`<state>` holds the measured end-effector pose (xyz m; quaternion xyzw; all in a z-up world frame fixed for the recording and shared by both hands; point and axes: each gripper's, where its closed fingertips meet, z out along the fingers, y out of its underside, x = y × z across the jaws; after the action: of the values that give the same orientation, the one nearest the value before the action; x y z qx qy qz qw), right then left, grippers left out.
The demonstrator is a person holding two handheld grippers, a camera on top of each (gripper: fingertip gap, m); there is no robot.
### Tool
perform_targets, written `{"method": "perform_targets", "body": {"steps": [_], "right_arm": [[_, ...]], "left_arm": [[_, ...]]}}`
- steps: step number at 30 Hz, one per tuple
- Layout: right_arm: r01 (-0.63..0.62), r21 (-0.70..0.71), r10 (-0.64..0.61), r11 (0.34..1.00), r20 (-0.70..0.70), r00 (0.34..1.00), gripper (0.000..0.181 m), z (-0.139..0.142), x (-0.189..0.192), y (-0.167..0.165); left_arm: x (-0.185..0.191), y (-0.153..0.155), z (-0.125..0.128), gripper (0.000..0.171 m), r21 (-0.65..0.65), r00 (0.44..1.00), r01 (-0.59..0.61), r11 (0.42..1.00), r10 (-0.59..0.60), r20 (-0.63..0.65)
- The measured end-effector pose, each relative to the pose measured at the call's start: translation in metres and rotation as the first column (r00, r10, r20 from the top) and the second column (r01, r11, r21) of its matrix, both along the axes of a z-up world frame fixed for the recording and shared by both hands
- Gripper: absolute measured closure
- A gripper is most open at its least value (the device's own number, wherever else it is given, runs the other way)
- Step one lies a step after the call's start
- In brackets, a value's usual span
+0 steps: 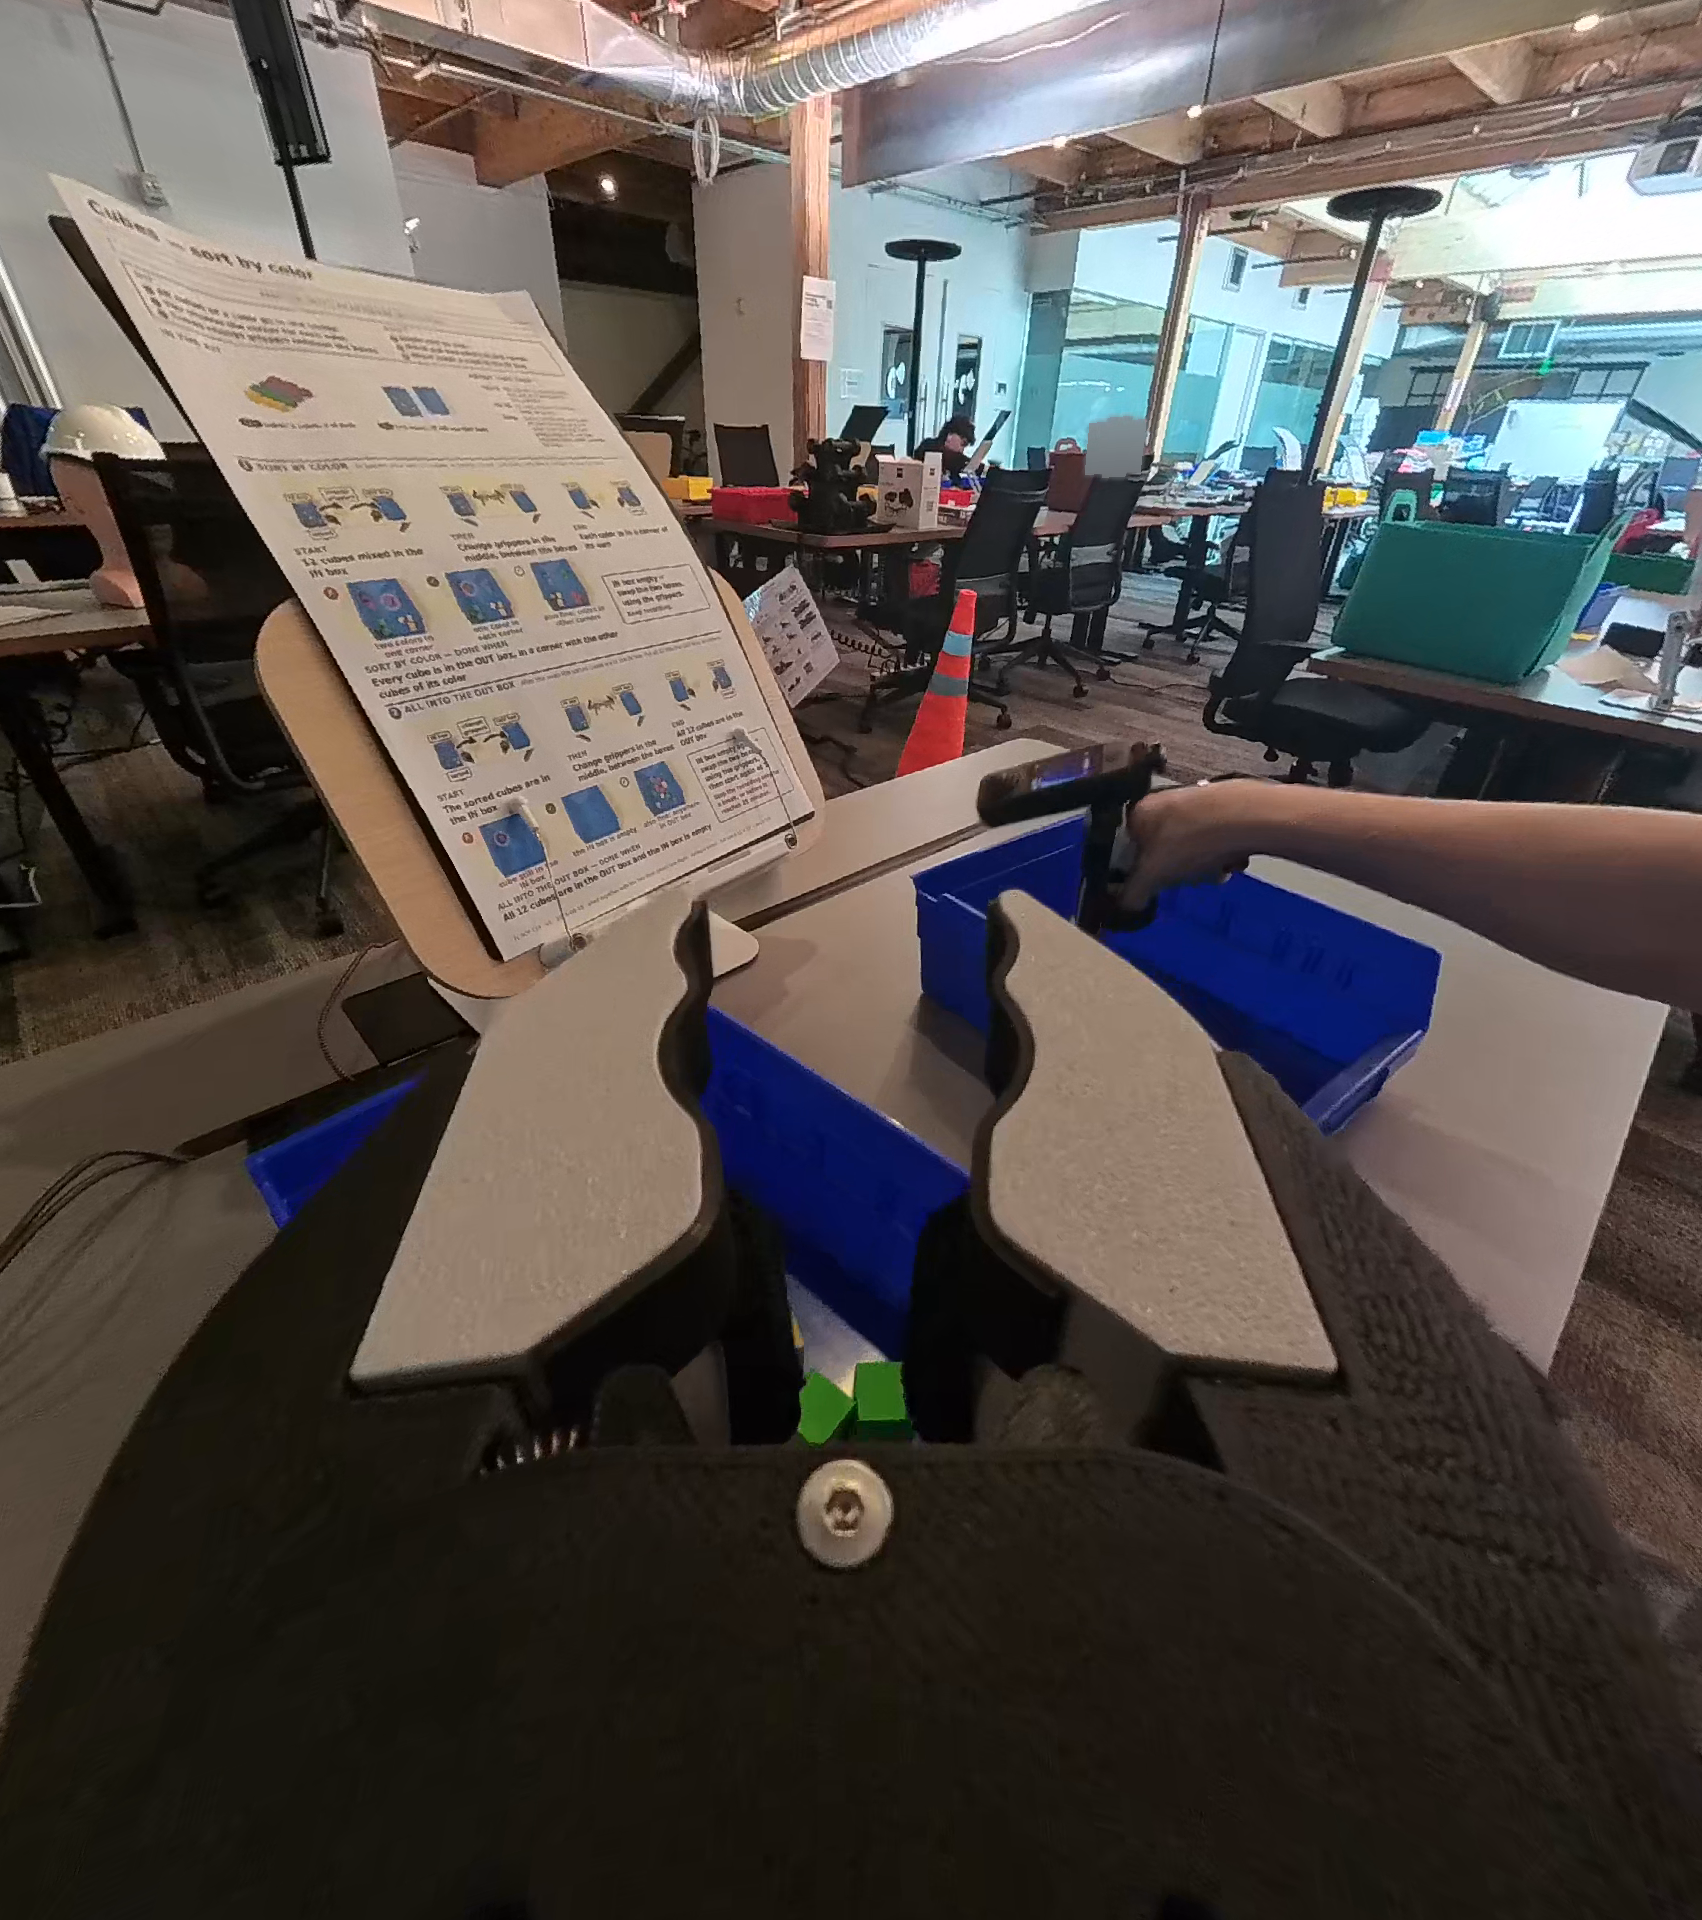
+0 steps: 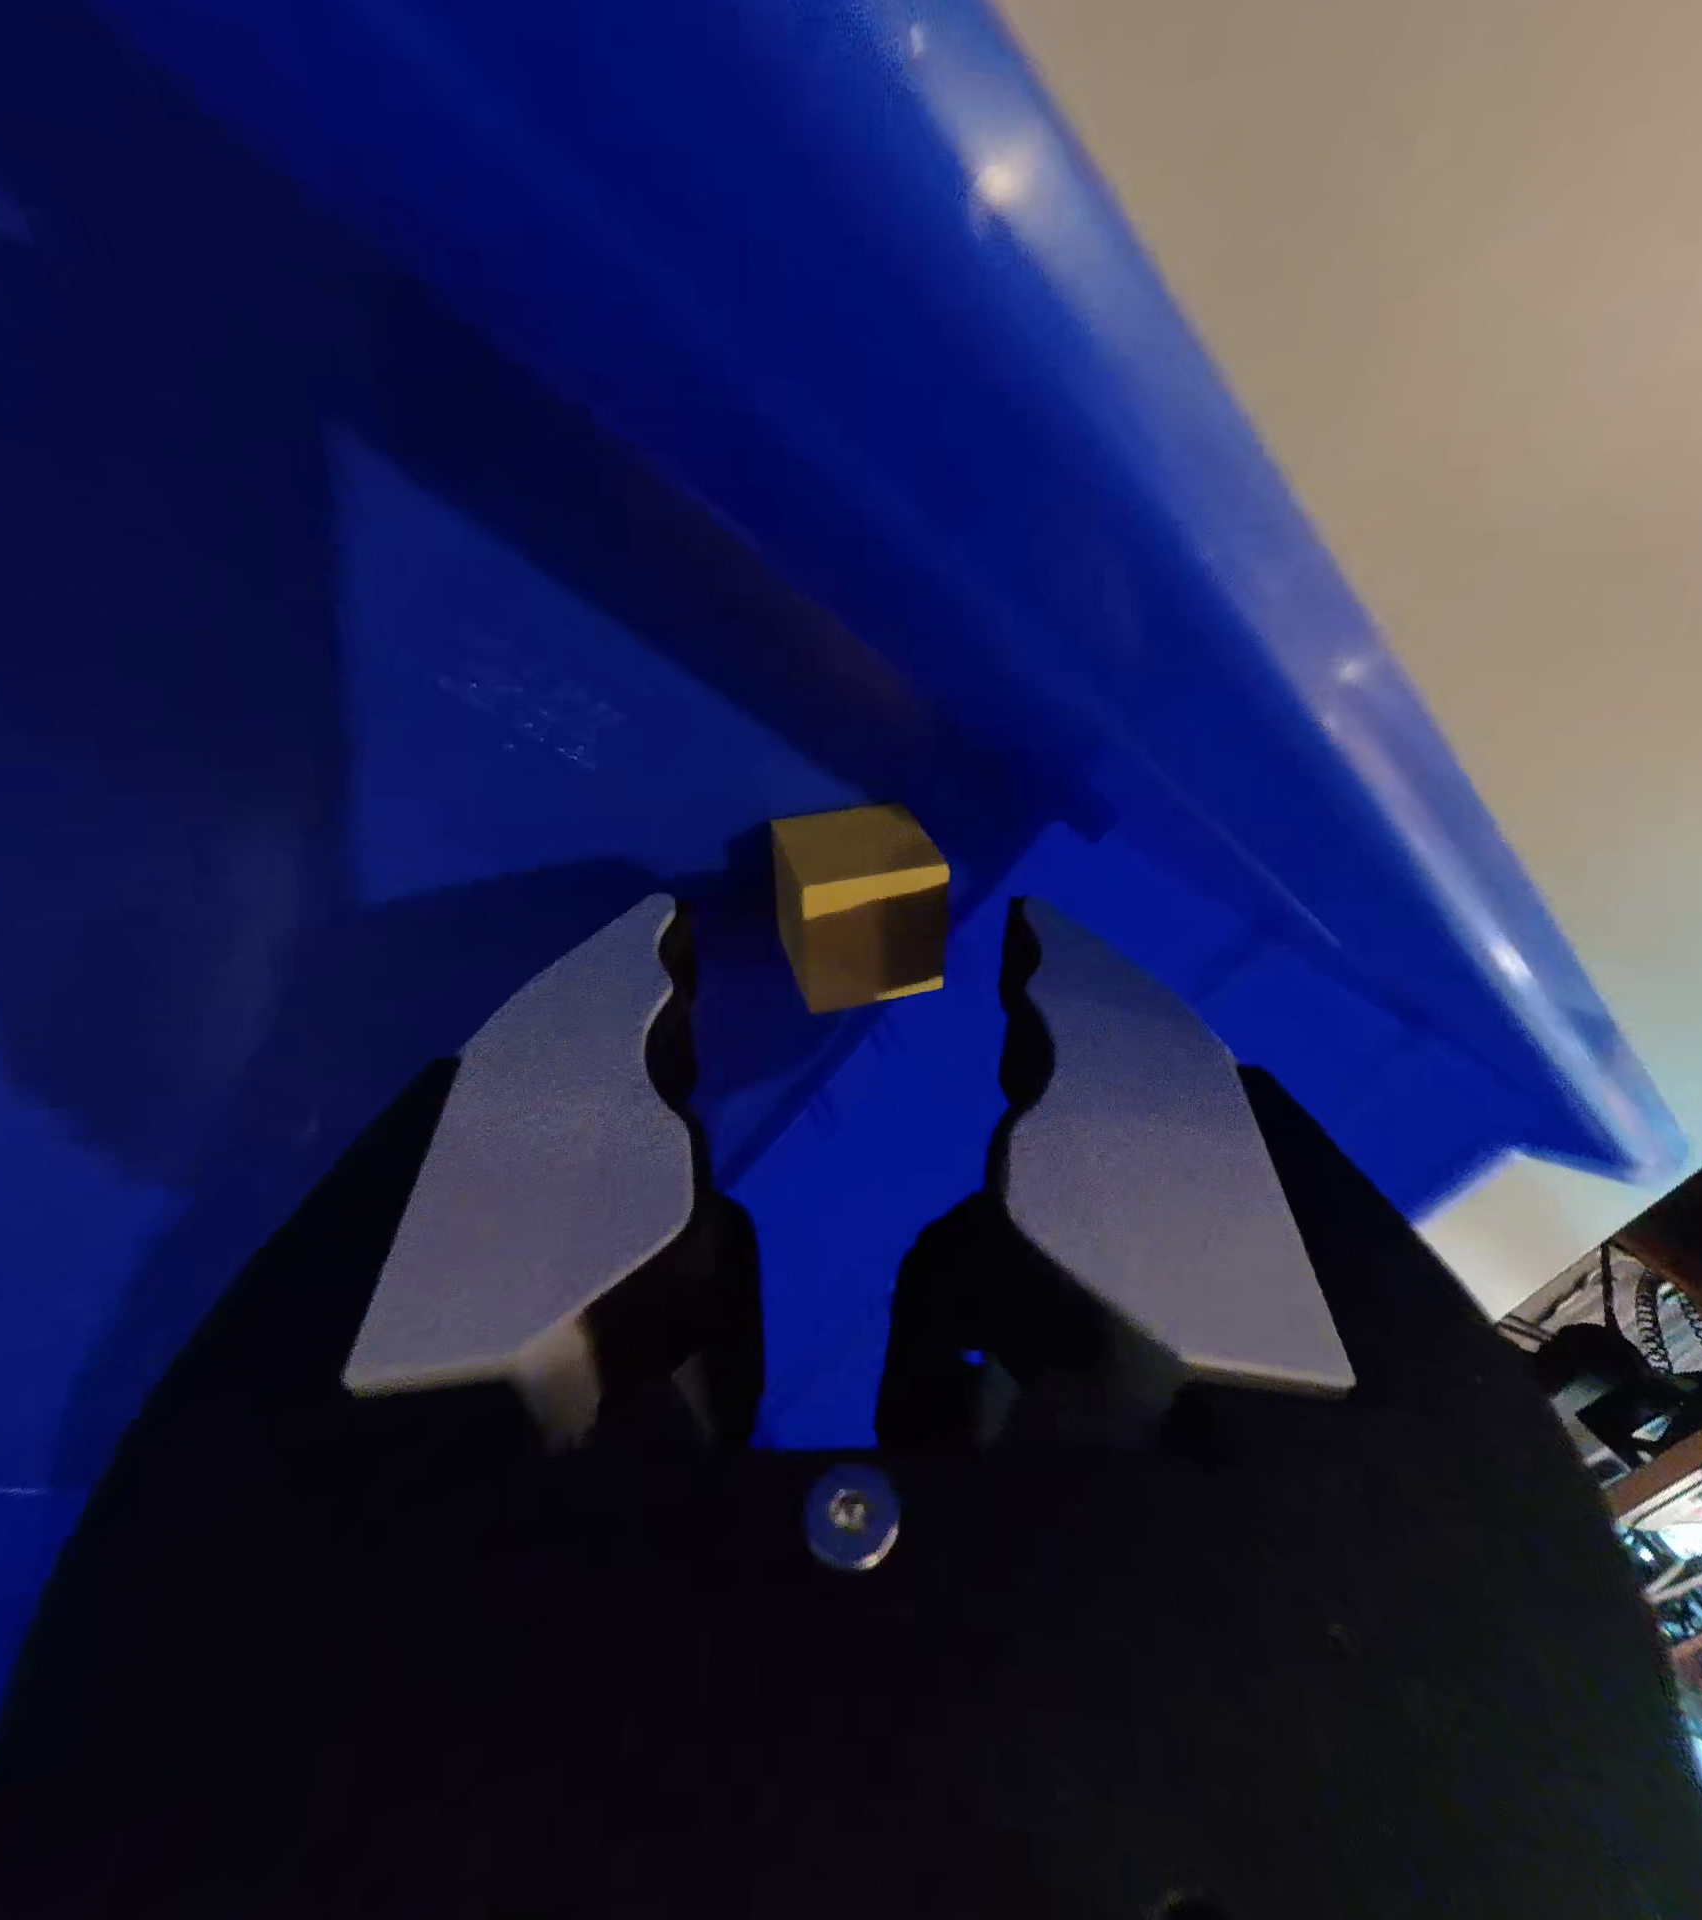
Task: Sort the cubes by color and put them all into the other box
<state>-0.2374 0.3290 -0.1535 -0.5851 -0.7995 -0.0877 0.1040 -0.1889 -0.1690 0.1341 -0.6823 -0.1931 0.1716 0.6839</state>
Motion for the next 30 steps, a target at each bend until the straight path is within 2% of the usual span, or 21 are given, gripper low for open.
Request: {"method": "perform_targets", "body": {"steps": [3, 5, 7, 8, 10, 13, 16, 18, 19, 21, 26, 30], "right_arm": [[-0.021, -0.007, 0.021, 1.000, -0.045, 0.999, 0.118, 0.013, 0.000, -0.005], [-0.043, -0.021, 0.040, 0.999, -0.103, 0.994, 0.118, 0.030, 0.000, -0.013], [-0.084, -0.024, 0.078, 0.996, -0.183, 0.980, 0.119, 0.052, 0.003, -0.023], [-0.108, -0.024, 0.099, 0.994, -0.238, 0.966, 0.119, 0.065, 0.004, -0.029], [-0.162, -0.024, 0.143, 0.986, -0.361, 0.922, 0.123, 0.092, 0.010, -0.046], [-0.233, -0.021, 0.191, 0.972, -0.505, 0.842, 0.126, 0.122, 0.028, -0.075], [-0.278, -0.013, 0.220, 0.960, -0.577, 0.786, 0.127, 0.133, 0.051, -0.099], [-0.305, -0.013, 0.236, 0.952, -0.603, 0.762, 0.127, 0.134, 0.066, -0.113], [-0.315, -0.011, 0.242, 0.949, -0.615, 0.750, 0.127, 0.135, 0.072, -0.118], [-0.337, -0.017, 0.251, 0.941, -0.632, 0.734, 0.129, 0.135, 0.083, -0.129], [-0.377, -0.022, 0.274, 0.926, -0.648, 0.711, 0.132, 0.134, 0.100, -0.146], [-0.402, -0.017, 0.294, 0.915, -0.655, 0.696, 0.132, 0.134, 0.106, -0.156]], "left_arm": [[-0.007, 0.007, -0.019, 0.116, -0.078, 0.999, 0.011, 0.997, -0.007, 0.051], [-0.013, 0.017, -0.042, 0.114, -0.184, 0.995, 0.050, 0.982, -0.034, 0.090], [-0.018, 0.030, -0.076, 0.113, -0.358, 0.989, 0.125, 0.925, -0.088, 0.115], [-0.021, 0.036, -0.095, 0.113, -0.463, 0.985, 0.169, 0.870, -0.130, 0.115], [-0.031, 0.044, -0.132, 0.113, -0.668, 0.975, 0.215, 0.712, -0.194, 0.107], [-0.042, 0.058, -0.181, 0.116, -0.873, 0.926, 0.272, 0.405, -0.357, 0.123], [-0.054, 0.061, -0.223, 0.119, -0.936, 0.881, 0.329, 0.126, -0.398, 0.256], [-0.056, 0.062, -0.242, 0.123, -0.930, 0.846, 0.367, -0.007, -0.415, 0.336], [-0.057, 0.063, -0.249, 0.125, -0.929, 0.832, 0.366, -0.052, -0.429, 0.352], [-0.060, 0.064, -0.259, 0.129, -0.930, 0.815, 0.352, -0.110, -0.453, 0.362], [-0.067, 0.062, -0.276, 0.130, -0.931, 0.815, 0.309, -0.194, -0.451, 0.364], [-0.072, 0.056, -0.286, 0.131, -0.928, 0.821, 0.294, -0.227, -0.437, 0.367]]}}
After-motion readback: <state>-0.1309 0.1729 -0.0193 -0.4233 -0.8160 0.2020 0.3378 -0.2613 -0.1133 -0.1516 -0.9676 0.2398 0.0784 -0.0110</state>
